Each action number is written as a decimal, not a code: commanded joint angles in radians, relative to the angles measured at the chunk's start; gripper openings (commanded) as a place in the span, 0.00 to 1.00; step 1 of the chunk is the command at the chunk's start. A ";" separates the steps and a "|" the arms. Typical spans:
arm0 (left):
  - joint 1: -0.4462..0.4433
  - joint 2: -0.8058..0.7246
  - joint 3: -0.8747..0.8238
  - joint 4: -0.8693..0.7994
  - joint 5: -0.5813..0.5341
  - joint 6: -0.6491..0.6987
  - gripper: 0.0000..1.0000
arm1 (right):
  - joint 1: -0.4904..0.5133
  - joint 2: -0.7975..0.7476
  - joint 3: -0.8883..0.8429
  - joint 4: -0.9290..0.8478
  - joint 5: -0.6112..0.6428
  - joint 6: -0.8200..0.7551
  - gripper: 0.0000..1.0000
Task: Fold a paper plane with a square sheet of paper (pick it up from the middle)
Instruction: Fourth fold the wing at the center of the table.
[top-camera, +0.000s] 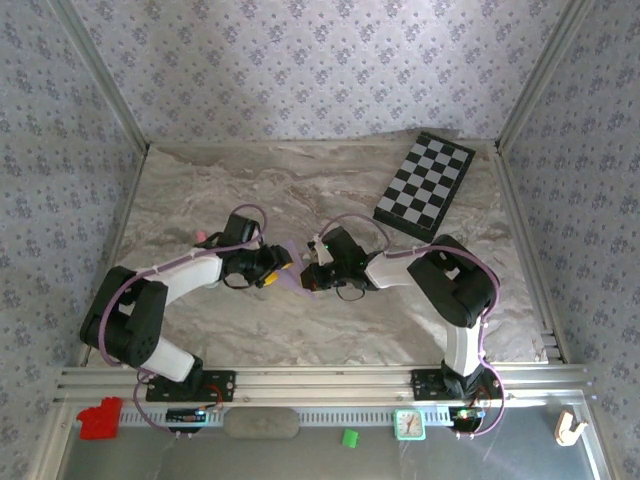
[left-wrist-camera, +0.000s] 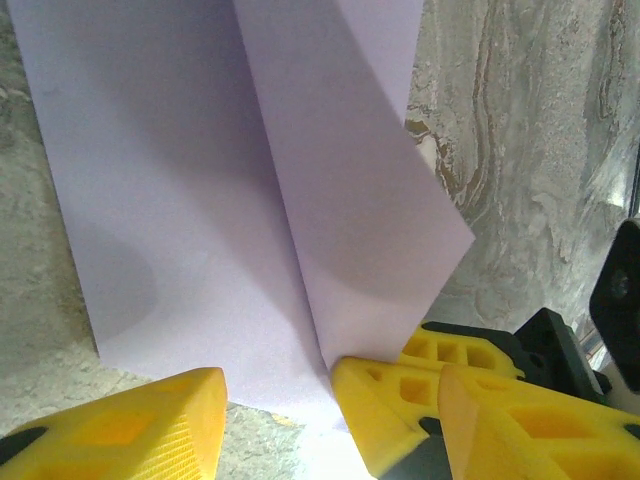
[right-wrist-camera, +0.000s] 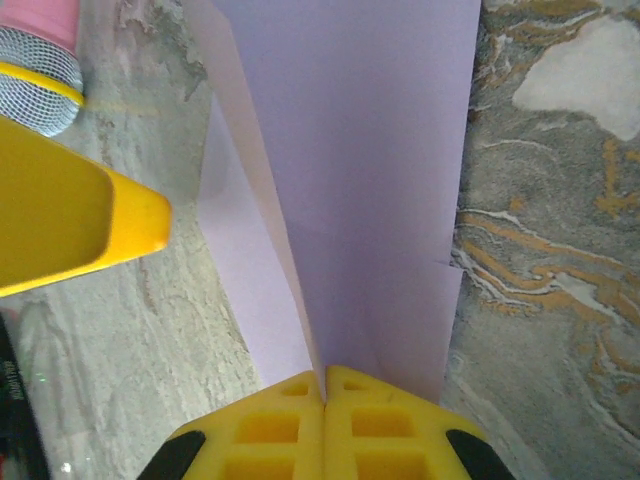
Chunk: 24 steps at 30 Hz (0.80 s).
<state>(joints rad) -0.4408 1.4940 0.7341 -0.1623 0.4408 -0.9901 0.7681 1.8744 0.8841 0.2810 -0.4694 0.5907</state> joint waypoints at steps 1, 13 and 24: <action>-0.003 0.012 -0.011 0.045 0.015 0.026 0.57 | -0.014 0.015 -0.020 0.057 -0.071 0.047 0.03; -0.006 0.086 0.008 0.081 0.048 0.056 0.56 | -0.043 0.038 -0.024 0.099 -0.130 0.106 0.04; -0.009 0.140 0.037 -0.004 0.018 0.056 0.60 | -0.046 0.047 -0.018 0.095 -0.135 0.108 0.04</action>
<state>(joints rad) -0.4416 1.6085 0.7517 -0.1127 0.4709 -0.9508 0.7296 1.9011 0.8700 0.3710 -0.5846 0.6895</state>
